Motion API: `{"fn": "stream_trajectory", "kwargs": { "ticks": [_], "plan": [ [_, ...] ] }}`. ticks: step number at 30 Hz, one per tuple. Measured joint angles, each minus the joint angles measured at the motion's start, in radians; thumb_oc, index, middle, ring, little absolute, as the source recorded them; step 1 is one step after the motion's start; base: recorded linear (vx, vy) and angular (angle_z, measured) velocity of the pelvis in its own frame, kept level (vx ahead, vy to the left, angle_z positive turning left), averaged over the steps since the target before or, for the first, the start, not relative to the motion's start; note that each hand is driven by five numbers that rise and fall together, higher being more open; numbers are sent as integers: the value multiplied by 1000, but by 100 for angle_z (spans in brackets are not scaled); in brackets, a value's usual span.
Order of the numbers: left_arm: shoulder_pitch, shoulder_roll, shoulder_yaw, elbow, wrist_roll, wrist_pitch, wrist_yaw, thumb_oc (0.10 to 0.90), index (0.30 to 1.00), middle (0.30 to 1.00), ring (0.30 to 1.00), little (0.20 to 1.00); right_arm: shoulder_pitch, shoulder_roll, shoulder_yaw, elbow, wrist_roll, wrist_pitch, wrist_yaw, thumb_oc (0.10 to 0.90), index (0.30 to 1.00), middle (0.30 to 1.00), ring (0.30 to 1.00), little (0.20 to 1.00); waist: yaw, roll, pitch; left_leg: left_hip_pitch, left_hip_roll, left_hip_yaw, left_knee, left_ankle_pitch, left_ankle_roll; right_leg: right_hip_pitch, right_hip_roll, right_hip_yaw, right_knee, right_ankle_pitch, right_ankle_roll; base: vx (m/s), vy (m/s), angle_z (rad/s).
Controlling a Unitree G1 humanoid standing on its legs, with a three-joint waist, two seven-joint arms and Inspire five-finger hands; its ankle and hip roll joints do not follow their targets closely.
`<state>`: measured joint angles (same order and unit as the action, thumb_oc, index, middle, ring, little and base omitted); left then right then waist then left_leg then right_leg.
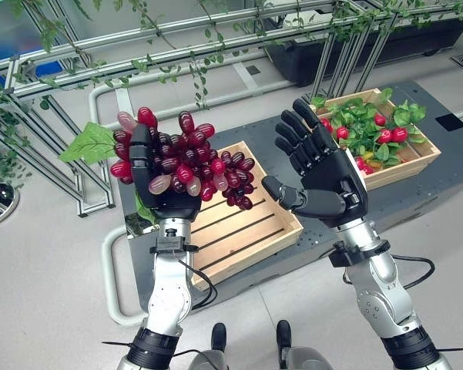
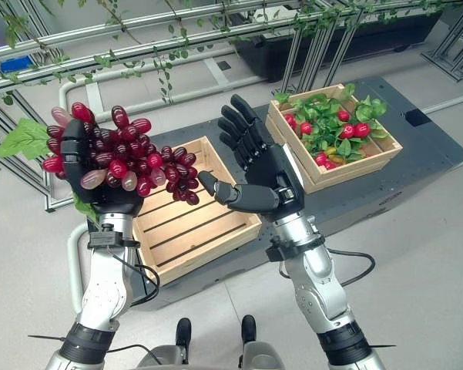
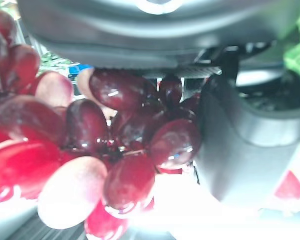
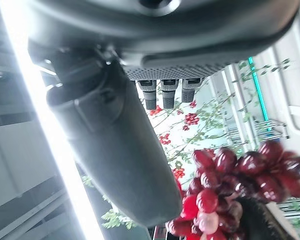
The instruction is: Pick up the fruits from the basket on one side to the basket on the other side
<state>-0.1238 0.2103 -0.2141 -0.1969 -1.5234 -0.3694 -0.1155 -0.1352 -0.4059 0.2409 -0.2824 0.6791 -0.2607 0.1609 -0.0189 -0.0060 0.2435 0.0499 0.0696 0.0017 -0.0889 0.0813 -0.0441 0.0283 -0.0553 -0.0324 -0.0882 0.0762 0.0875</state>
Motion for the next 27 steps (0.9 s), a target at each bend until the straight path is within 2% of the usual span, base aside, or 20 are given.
{"fn": "stream_trajectory", "kwargs": {
  "ticks": [2,9,16,19,22,27],
  "plan": [
    [1,4,0,3,44,7,30,400,300,300,300,300,0,-26,0,-13,7,3,21,800,900,900,900,900,0,1,-12,0,0,0,0,0,0,0,0,0,0,0,0,0,0,0],
    [10,58,2,12,385,7,141,400,300,300,300,300,-17,-59,0,-60,34,48,44,800,900,900,900,900,2,-5,-54,0,1,0,0,-1,1,0,1,1,0,0,0,0,0,0],
    [9,78,2,11,509,7,196,400,300,300,300,300,-17,-59,10,-60,-11,103,34,800,900,900,900,900,6,-11,-71,1,1,0,0,-2,4,0,1,1,0,0,0,0,0,0],
    [10,89,2,11,599,5,205,400,300,300,300,300,-16,-59,18,-59,-18,138,9,800,900,900,900,900,6,-11,-71,0,2,0,0,-2,3,0,1,0,0,0,0,0,0,0],
    [9,119,-4,7,698,5,209,400,300,300,300,300,-16,-58,48,-55,-46,145,-28,800,900,900,900,900,6,-11,-71,0,2,0,0,0,1,0,0,0,0,0,0,0,0,0],
    [9,132,-15,0,723,5,186,400,300,300,300,300,-16,-53,84,-20,-46,160,-62,800,900,900,900,900,6,-11,-71,0,2,-1,0,0,1,1,-1,-2,0,0,0,0,0,0]
  ]
}}
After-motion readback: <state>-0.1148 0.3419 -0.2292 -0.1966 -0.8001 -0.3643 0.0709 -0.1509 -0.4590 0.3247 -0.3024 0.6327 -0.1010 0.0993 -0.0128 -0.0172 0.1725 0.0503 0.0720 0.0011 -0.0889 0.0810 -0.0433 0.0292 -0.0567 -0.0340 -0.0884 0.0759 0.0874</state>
